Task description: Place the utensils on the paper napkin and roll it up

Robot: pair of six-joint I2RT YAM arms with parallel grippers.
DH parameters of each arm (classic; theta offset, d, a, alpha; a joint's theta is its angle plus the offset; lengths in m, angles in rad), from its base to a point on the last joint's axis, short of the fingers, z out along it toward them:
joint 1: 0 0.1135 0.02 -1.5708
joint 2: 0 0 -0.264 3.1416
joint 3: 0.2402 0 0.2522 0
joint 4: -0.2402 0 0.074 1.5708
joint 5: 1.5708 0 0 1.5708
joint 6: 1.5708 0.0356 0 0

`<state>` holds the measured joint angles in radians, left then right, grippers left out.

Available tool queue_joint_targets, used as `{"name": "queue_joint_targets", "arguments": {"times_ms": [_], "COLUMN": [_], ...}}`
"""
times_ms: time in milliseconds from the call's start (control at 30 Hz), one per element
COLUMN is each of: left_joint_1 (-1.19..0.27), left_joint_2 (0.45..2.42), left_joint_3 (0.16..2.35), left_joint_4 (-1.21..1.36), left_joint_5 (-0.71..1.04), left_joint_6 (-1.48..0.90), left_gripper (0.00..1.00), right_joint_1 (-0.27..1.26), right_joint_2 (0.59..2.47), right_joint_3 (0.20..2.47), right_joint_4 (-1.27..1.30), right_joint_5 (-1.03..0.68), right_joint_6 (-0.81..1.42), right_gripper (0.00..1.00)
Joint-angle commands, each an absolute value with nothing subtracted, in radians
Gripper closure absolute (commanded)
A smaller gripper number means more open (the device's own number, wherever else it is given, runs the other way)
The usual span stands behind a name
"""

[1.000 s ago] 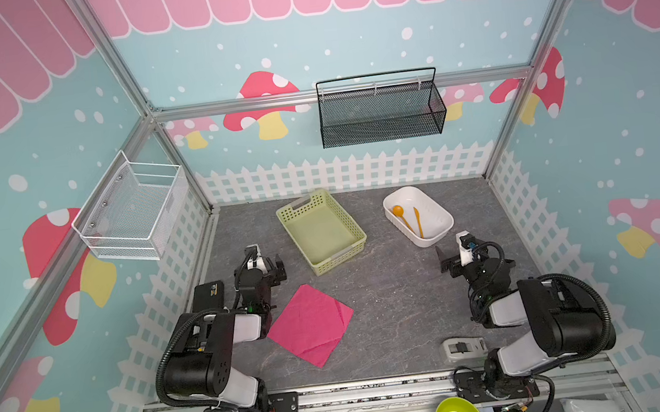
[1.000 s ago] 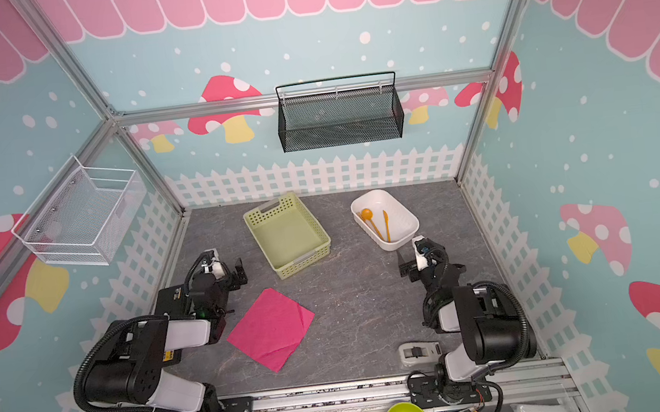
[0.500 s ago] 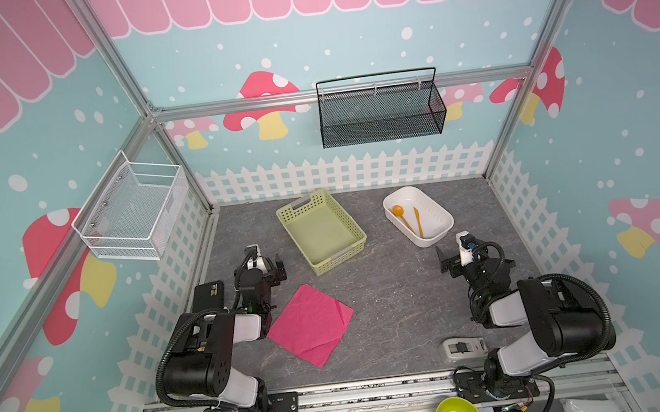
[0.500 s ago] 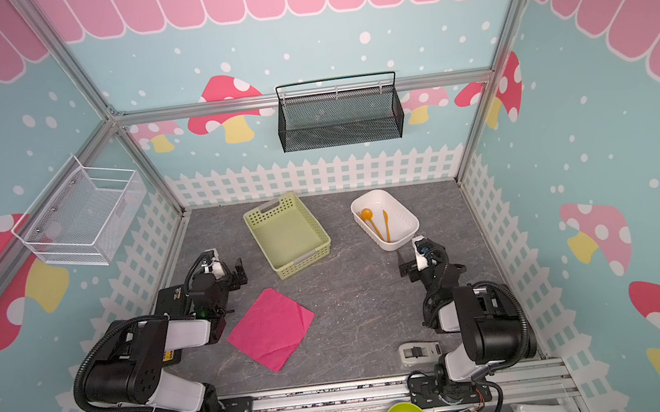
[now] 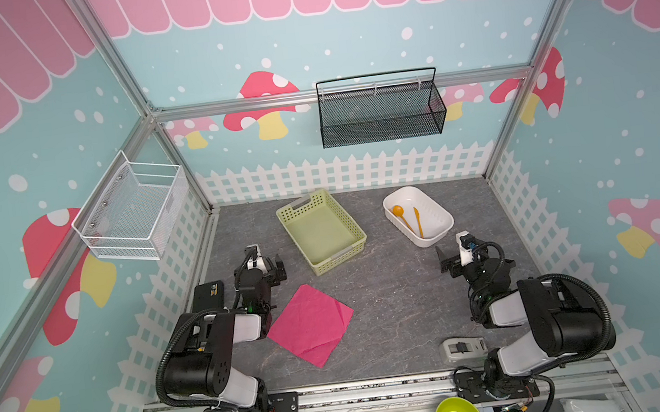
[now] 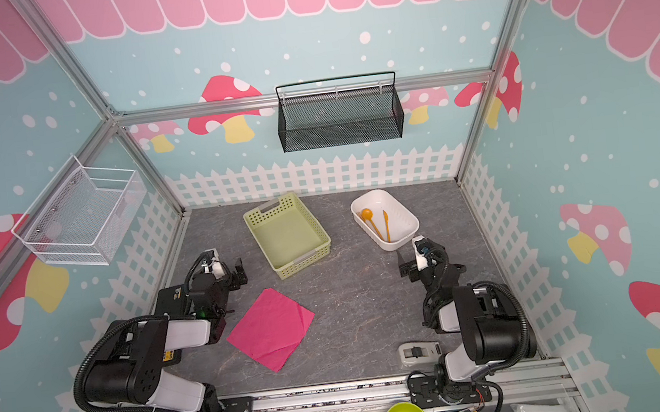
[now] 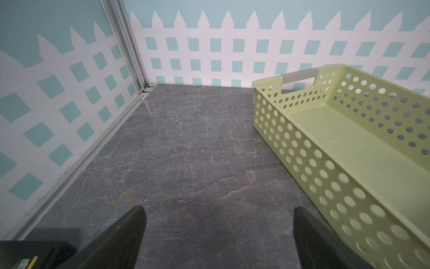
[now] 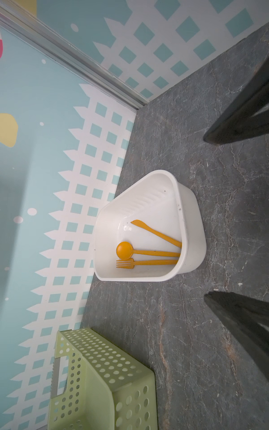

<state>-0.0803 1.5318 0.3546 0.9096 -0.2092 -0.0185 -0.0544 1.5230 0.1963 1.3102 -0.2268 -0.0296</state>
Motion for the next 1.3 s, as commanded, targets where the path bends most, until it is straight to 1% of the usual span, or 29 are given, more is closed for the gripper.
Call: {"name": "queue_joint_targets", "arguments": {"times_ms": [0,300,400,500,567,733,867,967,1000,1067,1167,1267], "left_joint_1": [-0.057,-0.039,-0.043,-0.062,-0.078,-0.13,-0.143,-0.161,-0.172,-0.202,-0.242,-0.262], "left_joint_2": [1.538,1.536,1.514,1.453,1.406,1.284,1.221,1.178,1.164,1.144,1.145,1.191], "left_joint_3": [0.388,0.397,0.396,0.402,0.423,0.538,0.644,0.714,0.731,0.768,0.825,0.893], "left_joint_4": [0.889,0.872,0.856,0.794,0.717,0.408,0.161,-0.012,-0.057,-0.149,-0.274,-0.371], "left_joint_5": [-0.181,-0.161,-0.168,-0.203,-0.236,-0.303,-0.269,-0.206,-0.18,-0.192,-0.218,-0.213], "left_joint_6": [-0.019,-0.031,-0.032,-0.021,-0.015,-0.036,-0.157,-0.227,-0.226,-0.25,-0.311,-0.378], "left_gripper": [0.0,0.0,0.0,0.0,0.0,0.02,0.05,0.07,0.08,0.13,0.16,0.18], "right_joint_1": [-0.06,-0.06,-0.058,-0.055,-0.054,-0.025,0.015,0.056,0.075,0.117,0.175,0.186], "right_joint_2": [1.526,1.523,1.491,1.43,1.391,1.273,1.193,1.151,1.147,1.146,1.159,1.192], "right_joint_3": [0.183,0.179,0.171,0.185,0.217,0.317,0.385,0.45,0.473,0.514,0.574,0.638], "right_joint_4": [1.358,1.364,1.357,1.274,1.173,0.858,0.653,0.502,0.459,0.375,0.26,0.156], "right_joint_5": [-0.233,-0.228,-0.229,-0.221,-0.219,-0.184,-0.202,-0.226,-0.231,-0.241,-0.226,-0.215], "right_joint_6": [-0.044,-0.045,-0.045,-0.042,-0.036,0.002,0.076,0.147,0.174,0.205,0.259,0.322], "right_gripper": [0.01,0.0,0.01,0.01,0.01,0.07,0.11,0.14,0.16,0.19,0.21,0.24]}}
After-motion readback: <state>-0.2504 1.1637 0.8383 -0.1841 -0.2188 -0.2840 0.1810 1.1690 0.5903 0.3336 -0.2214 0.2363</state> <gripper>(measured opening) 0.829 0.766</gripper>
